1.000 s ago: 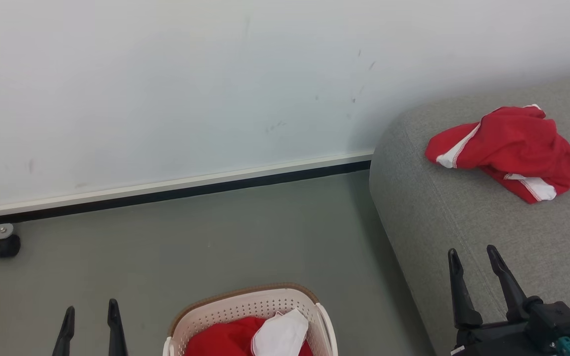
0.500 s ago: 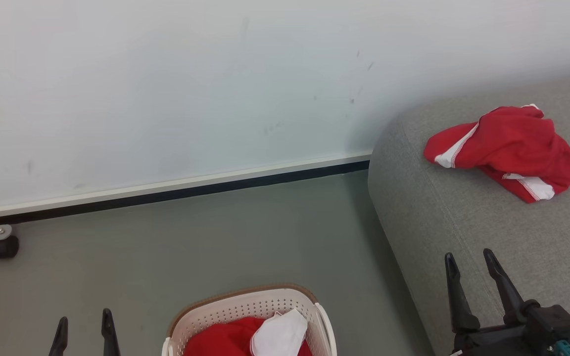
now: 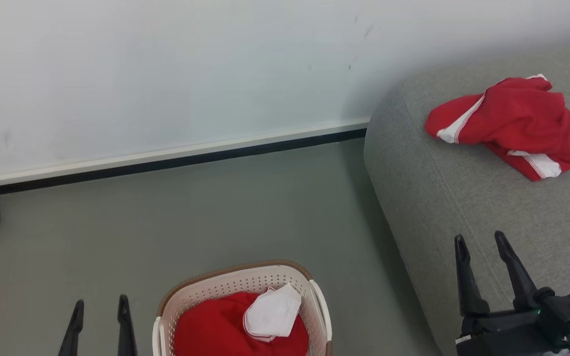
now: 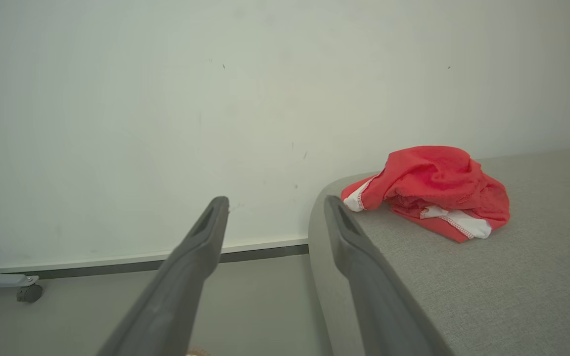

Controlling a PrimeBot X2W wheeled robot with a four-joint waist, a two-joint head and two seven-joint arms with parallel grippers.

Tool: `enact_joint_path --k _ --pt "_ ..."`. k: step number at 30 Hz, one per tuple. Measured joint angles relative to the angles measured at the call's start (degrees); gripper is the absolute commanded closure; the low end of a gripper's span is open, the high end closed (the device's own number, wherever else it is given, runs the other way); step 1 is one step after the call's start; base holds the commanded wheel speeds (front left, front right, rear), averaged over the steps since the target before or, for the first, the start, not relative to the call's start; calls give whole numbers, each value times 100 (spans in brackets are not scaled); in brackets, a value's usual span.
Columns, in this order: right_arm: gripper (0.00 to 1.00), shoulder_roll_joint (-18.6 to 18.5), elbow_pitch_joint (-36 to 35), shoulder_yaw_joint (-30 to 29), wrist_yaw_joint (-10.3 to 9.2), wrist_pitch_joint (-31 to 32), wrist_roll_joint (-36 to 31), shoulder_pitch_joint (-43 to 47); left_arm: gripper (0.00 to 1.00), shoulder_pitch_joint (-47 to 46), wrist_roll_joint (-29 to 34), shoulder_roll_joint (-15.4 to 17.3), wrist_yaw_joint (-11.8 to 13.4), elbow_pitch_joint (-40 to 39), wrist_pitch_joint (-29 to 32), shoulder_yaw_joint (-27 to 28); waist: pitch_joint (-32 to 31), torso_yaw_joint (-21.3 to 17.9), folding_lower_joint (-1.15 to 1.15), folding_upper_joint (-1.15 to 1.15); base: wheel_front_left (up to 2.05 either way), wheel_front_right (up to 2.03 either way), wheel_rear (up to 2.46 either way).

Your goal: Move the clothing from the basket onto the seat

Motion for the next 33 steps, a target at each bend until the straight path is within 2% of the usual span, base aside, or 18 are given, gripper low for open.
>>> enact_joint_path --k 5,12,20,33 --pt "0 -23 -93 -78 -26 0 1 -240 0 -615 113 26 -112 187 193 -356 340 -11 0 0 0 0 0" --pt "0 -86 -194 -187 -51 -1 8 -556 0 -1308 358 0 -304 833 461 -770 804 -30 1 0 0 0 0" --pt "0 -93 -391 -254 -57 -9 15 -1445 0 -2022 736 -38 -500 1940 867 -1258 1538 -151 1 1 0 0 0" --pt "0 -131 -612 -388 -100 -53 53 -2267 0 -3053 1122 -86 -567 3275 1307 -1603 2629 -465 1 1 0 0 0"
